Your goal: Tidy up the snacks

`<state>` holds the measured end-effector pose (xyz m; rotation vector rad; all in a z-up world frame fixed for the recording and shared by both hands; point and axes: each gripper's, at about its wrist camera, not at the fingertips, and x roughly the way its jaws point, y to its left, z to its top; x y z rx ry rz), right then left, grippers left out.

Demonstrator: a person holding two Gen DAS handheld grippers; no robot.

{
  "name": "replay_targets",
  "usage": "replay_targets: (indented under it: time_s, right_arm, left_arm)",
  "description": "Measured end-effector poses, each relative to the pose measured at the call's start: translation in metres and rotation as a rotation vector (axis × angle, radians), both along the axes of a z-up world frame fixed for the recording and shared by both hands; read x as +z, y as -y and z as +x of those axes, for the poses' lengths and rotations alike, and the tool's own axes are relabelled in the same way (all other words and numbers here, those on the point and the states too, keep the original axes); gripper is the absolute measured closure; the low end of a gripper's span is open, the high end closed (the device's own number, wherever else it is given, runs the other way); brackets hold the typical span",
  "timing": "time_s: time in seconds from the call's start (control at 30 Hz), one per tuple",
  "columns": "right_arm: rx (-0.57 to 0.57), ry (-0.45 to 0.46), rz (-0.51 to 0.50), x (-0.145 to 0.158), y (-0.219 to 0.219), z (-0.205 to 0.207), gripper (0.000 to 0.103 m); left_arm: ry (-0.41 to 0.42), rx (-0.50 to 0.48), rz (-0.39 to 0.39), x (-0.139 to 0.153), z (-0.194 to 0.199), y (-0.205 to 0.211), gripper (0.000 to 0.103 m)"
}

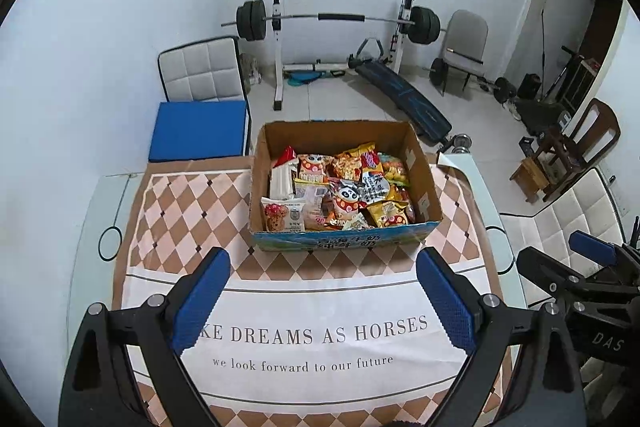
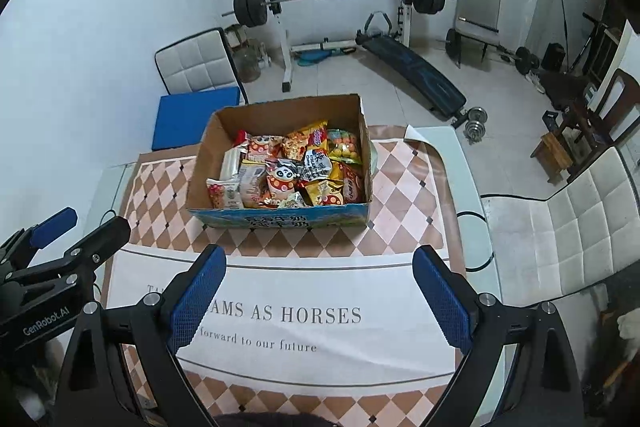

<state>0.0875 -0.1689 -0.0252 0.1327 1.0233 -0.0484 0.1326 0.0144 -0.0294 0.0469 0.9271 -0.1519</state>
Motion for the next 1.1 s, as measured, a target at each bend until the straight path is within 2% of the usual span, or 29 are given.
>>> replay_targets:
  time_s: [0.27, 0.47, 0.73, 0.8, 1.1]
  right_arm:
    - [-0.010, 0.050, -0.024, 0.030, -0.007, -0.034, 0.006]
    - [-0.019, 0.061, -0.040, 0.035, -0.009, -0.039, 0.006]
    - [-0.051, 0.073, -0.060, 0.028, -0.004, -0.026, 0.003]
    - [-0.064, 0.080, -0.063, 0.027, -0.001, -0.021, 0.003]
    - [-0.110, 0.131, -0.112, 0.022, 0.008, 0.009, 0.002]
  left_arm:
    - [0.041, 0.004, -0.007, 0.019, -0.023, -0.008, 0.008]
    - [0.063, 0.016, -0.013, 0.023, -0.029, -0.012, 0.008]
    - [0.098, 0.039, -0.016, 0.022, -0.019, -0.015, 0.007]
    - [0.092, 0.039, -0.012, 0.019, -0.014, -0.015, 0.001]
    - [0.134, 0.060, 0.009, 0.010, 0.009, -0.010, 0.001]
